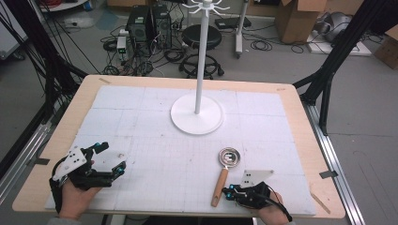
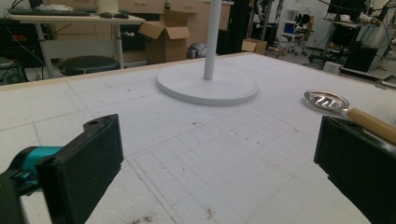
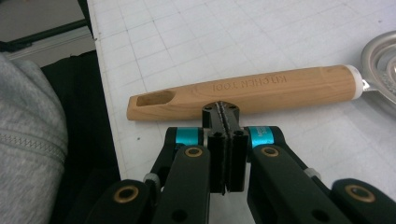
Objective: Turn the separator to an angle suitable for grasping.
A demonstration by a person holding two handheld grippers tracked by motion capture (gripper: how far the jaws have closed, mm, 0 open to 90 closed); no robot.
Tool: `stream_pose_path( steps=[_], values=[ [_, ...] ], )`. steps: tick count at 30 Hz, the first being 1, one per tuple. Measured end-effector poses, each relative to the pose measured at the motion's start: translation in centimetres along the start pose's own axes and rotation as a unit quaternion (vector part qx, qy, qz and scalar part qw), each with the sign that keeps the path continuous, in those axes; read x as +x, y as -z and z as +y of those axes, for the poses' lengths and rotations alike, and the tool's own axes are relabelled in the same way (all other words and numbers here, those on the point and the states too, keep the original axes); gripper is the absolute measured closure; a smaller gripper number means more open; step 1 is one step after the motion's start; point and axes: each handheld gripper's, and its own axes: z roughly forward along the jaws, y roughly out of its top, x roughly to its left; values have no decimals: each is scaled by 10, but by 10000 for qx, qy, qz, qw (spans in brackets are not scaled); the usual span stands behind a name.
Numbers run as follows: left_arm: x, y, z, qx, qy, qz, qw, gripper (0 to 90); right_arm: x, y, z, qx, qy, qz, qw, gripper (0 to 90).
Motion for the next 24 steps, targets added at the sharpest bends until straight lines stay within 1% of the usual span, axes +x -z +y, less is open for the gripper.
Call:
stream_pose_path(
  steps=[2, 4, 9, 14, 17, 19, 24],
  values=[
    [0, 0, 0, 5, 6, -3, 10000, 17, 0, -2, 1, 3, 32, -37, 10000, 900],
    [0, 0, 0, 6, 13, -6, 10000, 17, 1, -3, 2, 15, 5, -3, 10000, 900],
    [0, 0, 0, 5, 3, -10, 10000, 17, 2, -6, 5, 12, 11, -81, 10000, 900],
    [0, 1, 0, -4, -14, 1, 10000, 17, 4, -13, 11, 27, -26, -106, 9999, 900],
    [0, 2, 0, -22, 10, 2, 10000, 17, 4, -16, 13, 32, -7, -120, 9999, 900],
    [0, 3, 0, -21, -12, 4, 10000, 17, 3, -18, 15, 12, 37, -143, 9999, 900],
    [0, 4, 0, -43, 4, 17, 10000, 17, 4, -22, 19, 38, 12, -180, 9998, 900]
  ],
)
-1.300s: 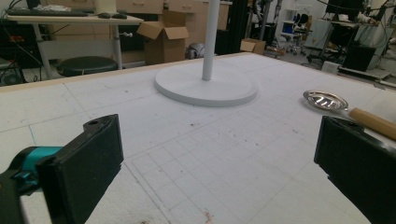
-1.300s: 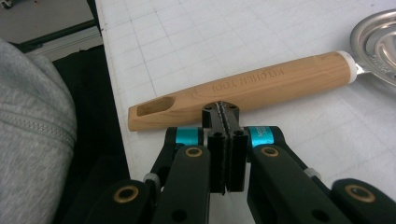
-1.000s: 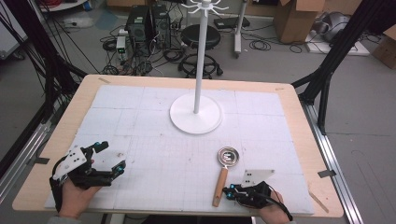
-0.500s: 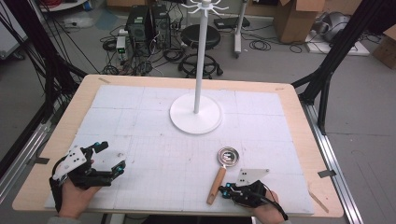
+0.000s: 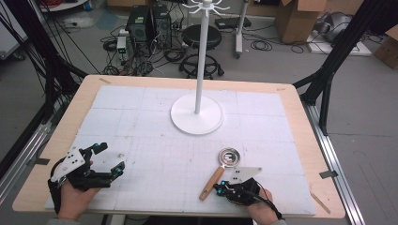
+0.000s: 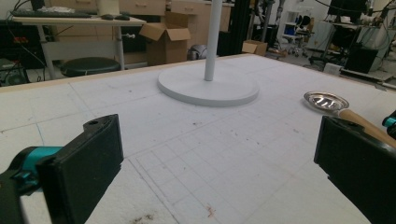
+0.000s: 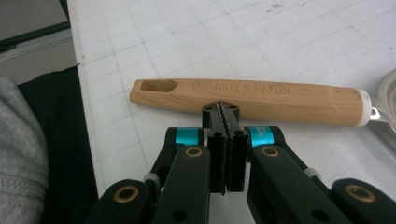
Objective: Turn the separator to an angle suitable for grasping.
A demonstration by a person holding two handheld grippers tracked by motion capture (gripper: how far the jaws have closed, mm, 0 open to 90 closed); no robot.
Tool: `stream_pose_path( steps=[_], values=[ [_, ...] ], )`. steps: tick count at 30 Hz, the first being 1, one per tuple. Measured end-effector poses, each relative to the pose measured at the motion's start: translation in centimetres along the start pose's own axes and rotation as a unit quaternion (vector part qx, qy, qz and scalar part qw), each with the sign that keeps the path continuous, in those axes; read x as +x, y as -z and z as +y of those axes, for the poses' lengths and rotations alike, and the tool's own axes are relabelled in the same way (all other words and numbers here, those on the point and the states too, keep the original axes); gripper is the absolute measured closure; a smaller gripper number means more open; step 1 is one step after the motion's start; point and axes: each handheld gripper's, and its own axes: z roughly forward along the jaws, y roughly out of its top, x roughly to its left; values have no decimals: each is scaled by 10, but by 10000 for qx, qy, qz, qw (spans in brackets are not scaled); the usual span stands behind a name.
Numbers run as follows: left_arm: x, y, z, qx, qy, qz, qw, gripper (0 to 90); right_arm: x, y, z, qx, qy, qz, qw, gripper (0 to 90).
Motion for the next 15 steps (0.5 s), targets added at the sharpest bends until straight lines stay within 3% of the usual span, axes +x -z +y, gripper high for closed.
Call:
stream_pose_path(
  steps=[15],
  values=[
    [0, 1, 0, 12, -28, -5, 10000, 17, 0, -10, 8, -15, 30, -104, 9999, 900]
  ],
)
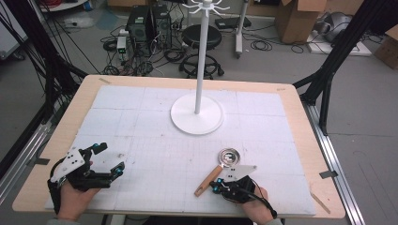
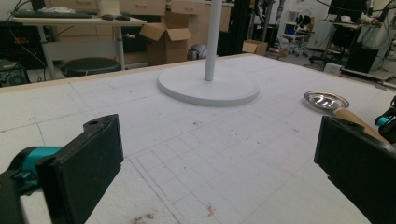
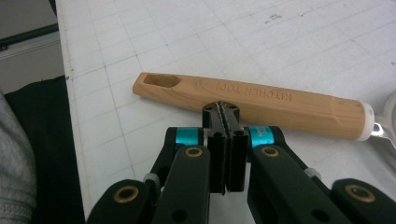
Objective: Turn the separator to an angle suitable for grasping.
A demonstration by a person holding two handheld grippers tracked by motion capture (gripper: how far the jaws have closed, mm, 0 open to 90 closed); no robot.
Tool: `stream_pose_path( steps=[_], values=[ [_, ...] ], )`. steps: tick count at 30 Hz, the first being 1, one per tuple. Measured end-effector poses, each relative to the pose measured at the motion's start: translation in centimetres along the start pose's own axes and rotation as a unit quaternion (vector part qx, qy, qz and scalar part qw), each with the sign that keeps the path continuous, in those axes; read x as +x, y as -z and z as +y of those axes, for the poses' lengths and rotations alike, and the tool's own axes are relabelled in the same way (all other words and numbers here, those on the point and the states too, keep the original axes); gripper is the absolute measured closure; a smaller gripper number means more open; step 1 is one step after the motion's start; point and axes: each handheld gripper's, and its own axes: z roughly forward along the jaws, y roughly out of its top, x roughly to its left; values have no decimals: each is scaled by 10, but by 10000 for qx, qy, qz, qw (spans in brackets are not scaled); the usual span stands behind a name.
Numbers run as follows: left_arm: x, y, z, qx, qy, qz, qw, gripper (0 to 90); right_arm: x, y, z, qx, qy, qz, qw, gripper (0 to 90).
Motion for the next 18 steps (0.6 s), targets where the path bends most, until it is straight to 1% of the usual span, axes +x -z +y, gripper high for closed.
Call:
stream_pose_path(
  steps=[5, 15, 18],
  values=[
    [0, 0, 0, 15, -6, 1, 10000, 17, 0, -2, 2, -6, -2, -11, 10000, 900],
    [0, 1, 0, 23, -3, 16, 10000, 17, 1, -8, 7, 3, -79, -108, 9999, 900],
    [0, 1, -1, 33, -7, 18, 10000, 17, 1, -10, 8, -5, -59, -139, 9999, 900]
  ],
)
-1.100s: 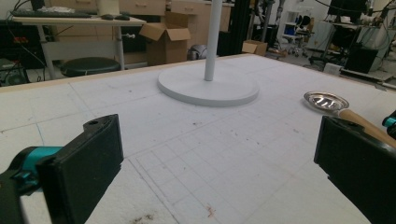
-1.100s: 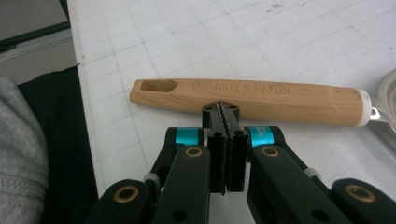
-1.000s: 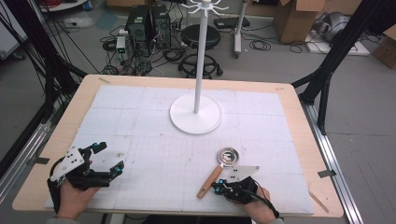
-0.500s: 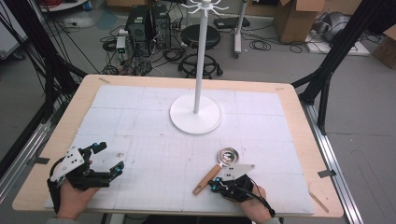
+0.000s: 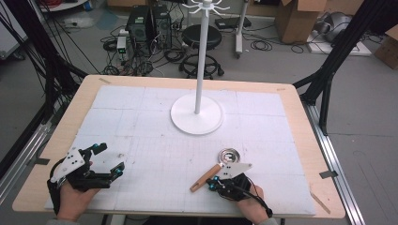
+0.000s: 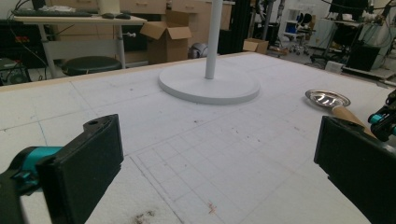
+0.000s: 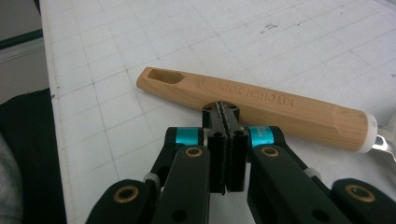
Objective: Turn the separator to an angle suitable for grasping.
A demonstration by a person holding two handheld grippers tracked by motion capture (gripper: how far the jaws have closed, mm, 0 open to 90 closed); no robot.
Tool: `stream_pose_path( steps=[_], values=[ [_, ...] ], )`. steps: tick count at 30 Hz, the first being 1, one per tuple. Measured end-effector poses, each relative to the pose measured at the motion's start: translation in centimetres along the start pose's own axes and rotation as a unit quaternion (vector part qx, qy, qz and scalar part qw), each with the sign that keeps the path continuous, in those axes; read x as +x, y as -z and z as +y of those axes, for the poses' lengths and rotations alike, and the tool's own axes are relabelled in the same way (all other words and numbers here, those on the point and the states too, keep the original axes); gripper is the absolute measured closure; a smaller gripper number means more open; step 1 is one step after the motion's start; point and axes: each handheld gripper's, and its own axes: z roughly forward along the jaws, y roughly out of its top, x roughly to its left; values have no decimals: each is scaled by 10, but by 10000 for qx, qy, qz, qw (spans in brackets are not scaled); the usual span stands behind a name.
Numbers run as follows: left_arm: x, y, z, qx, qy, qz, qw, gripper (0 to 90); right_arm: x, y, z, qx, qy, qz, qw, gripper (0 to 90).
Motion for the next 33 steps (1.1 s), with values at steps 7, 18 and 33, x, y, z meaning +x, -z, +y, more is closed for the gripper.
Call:
stream_pose_path(
  steps=[7, 18, 33],
  values=[
    [0, 0, 0, -6, 4, -2, 10000, 17, 0, -3, 3, 10, -38, -14, 10000, 900],
    [0, 0, 0, 13, -6, 4, 10000, 17, 1, -10, 8, -2, -65, -129, 9999, 900],
    [1, 5, -1, -3, 6, 26, 10000, 17, 0, -23, 20, -18, -143, -314, 9994, 900]
  ],
)
